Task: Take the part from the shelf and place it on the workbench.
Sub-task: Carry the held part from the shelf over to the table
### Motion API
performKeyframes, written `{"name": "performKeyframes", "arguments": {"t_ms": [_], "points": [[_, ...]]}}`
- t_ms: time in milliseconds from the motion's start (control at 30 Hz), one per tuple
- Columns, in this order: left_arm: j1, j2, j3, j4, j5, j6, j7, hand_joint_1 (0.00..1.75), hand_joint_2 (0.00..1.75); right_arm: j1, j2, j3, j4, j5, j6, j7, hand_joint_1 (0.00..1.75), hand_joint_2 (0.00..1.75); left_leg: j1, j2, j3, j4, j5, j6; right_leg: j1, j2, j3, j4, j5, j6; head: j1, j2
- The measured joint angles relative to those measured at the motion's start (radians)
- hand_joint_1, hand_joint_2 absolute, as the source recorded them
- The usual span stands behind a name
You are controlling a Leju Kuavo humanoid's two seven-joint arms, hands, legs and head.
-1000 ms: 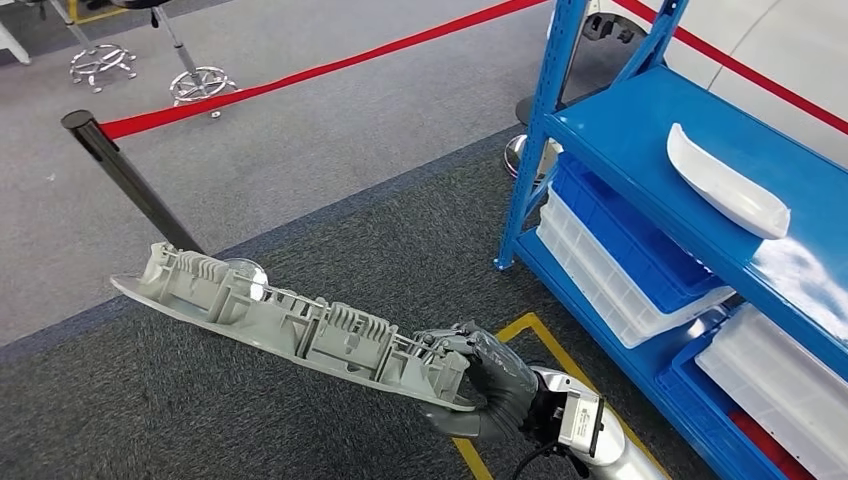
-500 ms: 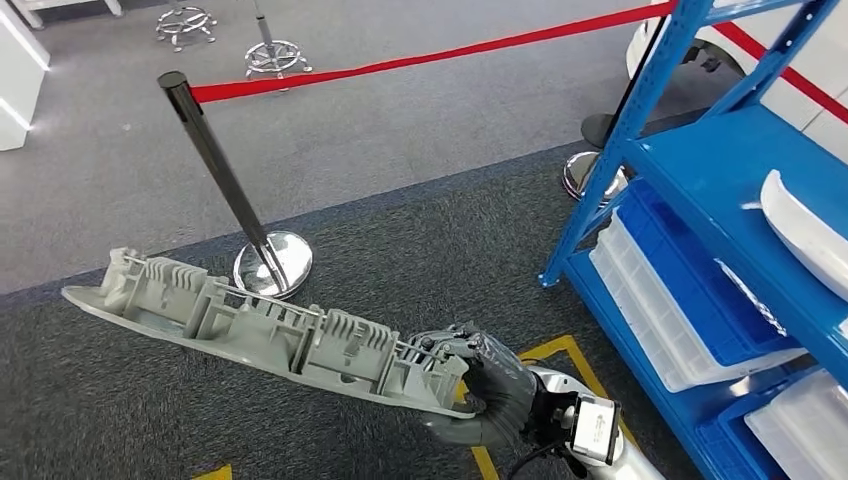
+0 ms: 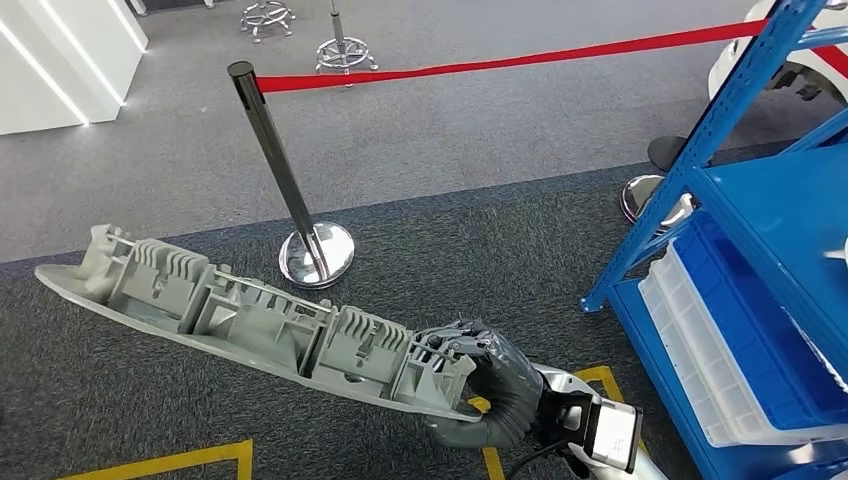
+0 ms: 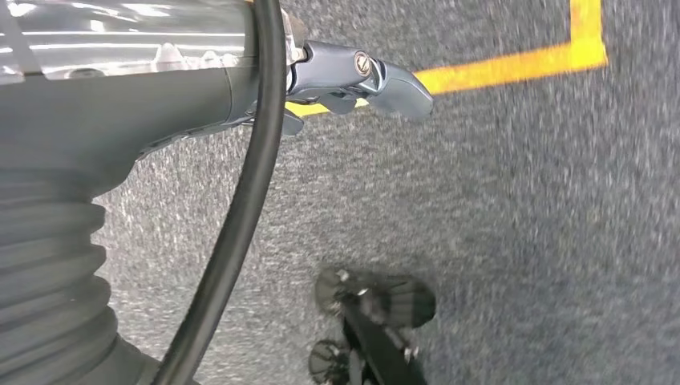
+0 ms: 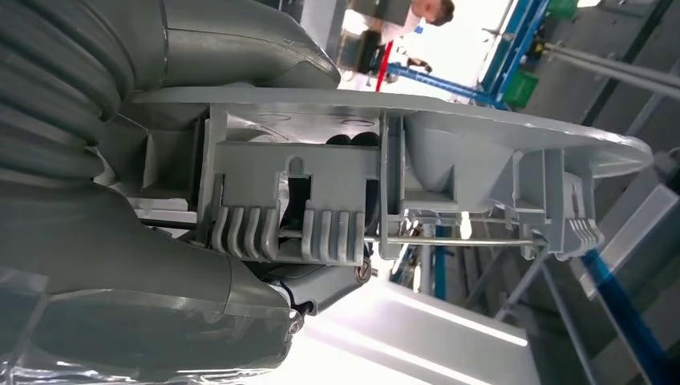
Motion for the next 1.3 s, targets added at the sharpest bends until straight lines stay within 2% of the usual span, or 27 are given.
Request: {"name": "performKeyframes", "arguments": {"t_ms": [67, 100, 133, 200, 267, 333, 400, 433, 500, 567, 600, 633, 667, 700, 767, 833, 900, 933, 967, 1033, 1067, 1100, 1133, 1167, 1200, 1267, 1300], "points": [[-0.004, 0.001, 0.0, 0.0, 0.001, -0.001, 0.0, 0.0, 1.75, 0.002, 0.0, -0.001, -0.002, -0.002, 0.006, -0.002, 1.75, 1.75, 0.002, 0.023, -0.062, 0.125, -0.052, -0.004, 0.006, -0.026, 0.0, 0.0, -0.003, -0.004, -0.002, 0.0], [-0.003, 0.001, 0.0, 0.0, 0.001, -0.002, 0.0, 0.0, 1.75, 0.004, 0.0, -0.001, -0.002, -0.002, 0.01, -0.002, 1.75, 1.75, 0.003, 0.026, -0.077, 0.155, -0.056, -0.004, 0.008, -0.038, 0.001, 0.0, -0.004, -0.005, -0.002, 0.0], [-0.002, 0.001, 0.0, 0.0, 0.001, -0.003, 0.001, 0.0, 1.75, 0.005, 0.0, -0.001, -0.002, -0.002, 0.012, -0.002, 1.75, 1.75, 0.003, 0.028, -0.072, 0.146, -0.041, -0.002, 0.01, -0.05, 0.002, 0.001, -0.006, -0.006, -0.002, 0.0], [0.0, 0.002, 0.0, 0.0, 0.002, -0.003, 0.001, 0.0, 1.75, 0.007, 0.0, -0.001, -0.002, -0.002, 0.016, -0.002, 1.75, 1.75, -0.001, 0.043, -0.011, 0.03, 0.022, 0.007, 0.013, -0.072, 0.007, 0.001, -0.011, -0.005, -0.002, 0.0], [-0.004, 0.003, 0.001, 0.0, 0.003, -0.002, 0.002, 0.0, 1.75, 0.007, 0.0, -0.002, -0.002, -0.002, 0.018, 0.0, 1.75, 1.75, -0.014, 0.079, 0.048, -0.085, 0.058, 0.022, 0.018, -0.092, 0.013, 0.0, -0.016, 0.0, -0.001, 0.0], [-0.005, 0.005, 0.002, 0.0, 0.006, -0.002, 0.002, 0.0, 1.75, 0.007, 0.0, -0.004, -0.002, -0.003, 0.02, 0.003, 1.75, 1.75, -0.025, 0.091, 0.061, -0.118, 0.057, 0.034, 0.02, -0.109, 0.015, -0.001, -0.02, 0.009, -0.001, 0.0], [-0.001, 0.007, 0.004, 0.0, 0.008, -0.002, 0.003, 0.0, 1.75, 0.006, 0.001, -0.005, -0.002, -0.003, 0.021, 0.004, 1.75, 1.75, -0.023, 0.07, 0.062, -0.127, 0.061, 0.042, 0.019, -0.123, 0.019, -0.002, -0.024, 0.019, -0.001, 0.0], [0.001, 0.008, 0.005, 0.0, 0.008, -0.002, 0.003, 0.0, 1.75, 0.006, 0.001, -0.006, -0.002, -0.003, 0.022, 0.006, 1.75, 1.75, -0.021, 0.059, 0.066, -0.135, 0.065, 0.046, 0.018, -0.112, 0.019, 0.004, -0.03, 0.023, 0.0, 0.0], [0.001, 0.008, 0.008, 0.0, 0.011, -0.002, 0.005, 0.0, 1.75, 0.006, 0.001, -0.007, -0.002, -0.004, 0.024, 0.008, 1.75, 1.75, -0.015, 0.039, 0.077, -0.149, 0.072, 0.056, 0.014, -0.061, -0.008, 0.068, -0.069, 0.03, 0.002, 0.0], [-0.005, 0.007, 0.014, 0.0, 0.021, -0.001, 0.016, 0.0, 1.75, 0.008, 0.001, -0.009, 0.0, -0.008, 0.028, 0.012, 1.75, 1.75, -0.015, 0.017, 0.078, -0.15, 0.073, 0.06, 0.011, -0.015, -0.074, 0.195, -0.126, 0.032, 0.003, 0.0], [-0.008, 0.007, 0.017, 0.0, 0.027, 0.0, 0.025, 0.0, 1.75, 0.008, 0.001, -0.009, 0.002, -0.01, 0.031, 0.013, 1.75, 1.75, -0.015, 0.004, 0.078, -0.149, 0.073, 0.062, 0.01, -0.007, -0.105, 0.248, -0.141, 0.033, 0.005, 0.0], [-0.009, 0.006, 0.021, 0.0, 0.034, 0.0, 0.034, 0.0, 1.75, 0.008, 0.001, -0.009, 0.004, -0.011, 0.034, 0.015, 1.75, 1.75, -0.014, -0.009, 0.079, -0.147, 0.072, 0.061, 0.009, -0.004, -0.123, 0.27, -0.136, 0.035, 0.005, 0.0], [-0.009, 0.006, 0.025, 0.0, 0.038, 0.001, 0.042, 0.0, 1.75, 0.008, 0.001, -0.008, 0.007, -0.013, 0.037, 0.018, 1.75, 1.75, -0.013, -0.023, 0.079, -0.144, 0.07, 0.059, 0.007, -0.001, -0.122, 0.255, -0.111, 0.036, 0.005, 0.0], [-0.009, 0.005, 0.028, 0.0, 0.041, 0.001, 0.049, 0.0, 1.75, 0.008, 0.001, -0.008, 0.01, -0.014, 0.04, 0.02, 1.75, 1.75, -0.011, -0.037, 0.08, -0.14, 0.067, 0.056, 0.004, 0.005, -0.103, 0.203, -0.071, 0.038, 0.005, 0.0], [-0.01, 0.004, 0.035, 0.0, 0.044, 0.001, 0.056, 0.0, 1.75, 0.006, 0.002, -0.007, 0.014, -0.018, 0.045, 0.023, 1.75, 1.75, -0.008, -0.064, 0.076, -0.124, 0.058, 0.046, -0.006, 0.046, -0.05, 0.077, -0.009, 0.041, 0.006, 0.0], [-0.011, 0.004, 0.041, 0.0, 0.044, 0.001, 0.058, 0.0, 1.75, 0.003, 0.003, -0.006, 0.017, -0.026, 0.049, 0.024, 1.75, 1.75, -0.006, -0.086, 0.067, -0.115, 0.053, 0.034, -0.01, 0.076, -0.027, 0.021, 0.003, 0.039, 0.006, 0.0], [-0.008, 0.004, 0.045, 0.0, 0.044, 0.0, 0.058, 0.0, 1.75, 0.0, 0.006, -0.005, 0.019, -0.033, 0.053, 0.024, 1.75, 1.75, -0.002, -0.105, 0.06, -0.118, 0.055, 0.022, -0.006, 0.061, -0.023, 0.013, 0.002, 0.029, 0.006, 0.0], [-0.004, 0.003, 0.047, 0.0, 0.044, 0.0, 0.058, 0.0, 1.75, -0.001, 0.007, -0.005, 0.019, -0.035, 0.056, 0.025, 1.75, 1.75, -0.001, -0.097, 0.058, -0.114, 0.052, 0.017, -0.006, 0.05, -0.018, 0.008, 0.003, 0.021, 0.006, 0.0], [-0.003, 0.002, 0.048, 0.0, 0.044, -0.001, 0.058, 0.0, 1.75, -0.003, 0.01, -0.005, 0.02, -0.037, 0.058, 0.025, 1.75, 1.75, -0.002, -0.074, 0.051, -0.096, 0.041, 0.011, -0.006, 0.038, -0.013, 0.002, 0.004, 0.014, 0.002, 0.0], [-0.005, 0.001, 0.05, 0.0, 0.044, -0.001, 0.057, 0.0, 1.75, -0.003, 0.013, -0.005, 0.02, -0.041, 0.06, 0.025, 1.75, 1.75, -0.003, -0.007, 0.006, 0.003, -0.012, 0.003, -0.002, 0.009, -0.004, -0.004, 0.001, 0.003, -0.004, 0.0], [-0.007, 0.0, 0.05, 0.0, 0.044, -0.002, 0.057, 0.0, 1.75, -0.003, 0.014, -0.005, 0.02, -0.043, 0.06, 0.025, 1.75, 1.75, -0.002, 0.014, -0.03, 0.071, -0.043, 0.0, 0.001, -0.006, -0.001, -0.005, -0.001, 0.0, -0.006, 0.0], [-0.009, -0.001, 0.051, 0.0, 0.044, -0.002, 0.057, 0.0, 1.75, -0.003, 0.014, -0.005, 0.02, -0.043, 0.06, 0.025, 1.75, 1.75, 0.0, 0.023, -0.061, 0.13, -0.065, -0.002, 0.004, -0.02, 0.0, -0.005, -0.004, -0.002, -0.006, 0.0], [-0.008, -0.002, 0.051, 0.0, 0.044, -0.003, 0.057, 0.0, 1.75, -0.003, 0.014, -0.005, 0.021, -0.044, 0.06, 0.025, 1.75, 1.75, 0.002, 0.026, -0.077, 0.158, -0.067, -0.003, 0.007, -0.034, 0.001, -0.004, -0.006, -0.003, -0.006, 0.0], [-0.006, -0.004, 0.051, 0.0, 0.044, -0.003, 0.057, 0.0, 1.75, -0.003, 0.014, -0.005, 0.022, -0.044, 0.061, 0.025, 1.75, 1.75, 0.003, 0.028, -0.073, 0.146, -0.05, -0.002, 0.008, -0.046, 0.003, -0.004, -0.008, -0.003, -0.006, 0.0], [-0.004, -0.004, 0.052, 0.0, 0.045, -0.003, 0.057, 0.0, 1.75, -0.003, 0.014, -0.005, 0.023, -0.044, 0.062, 0.025, 1.75, 1.75, 0.002, 0.033, -0.047, 0.094, -0.016, 0.001, 0.01, -0.058, 0.007, -0.004, -0.011, -0.002, -0.006, 0.0], [-0.003, -0.004, 0.053, 0.0, 0.046, -0.002, 0.057, 0.0, 1.75, -0.004, 0.016, -0.004, 0.023, -0.044, 0.064, 0.025, 1.75, 1.75, -0.006, 0.07, 0.025, -0.048, 0.044, 0.014, 0.013, -0.079, 0.016, -0.004, -0.018, 0.002, -0.006, 0.0], [-0.004, -0.004, 0.055, 0.0, 0.048, -0.002, 0.057, 0.0, 1.75, -0.004, 0.017, -0.004, 0.023, -0.045, 0.065, 0.025, 1.75, 1.75, -0.012, 0.085, 0.048, -0.095, 0.058, 0.022, 0.014, -0.088, 0.019, -0.005, -0.021, 0.006, -0.006, 0.0]]}}
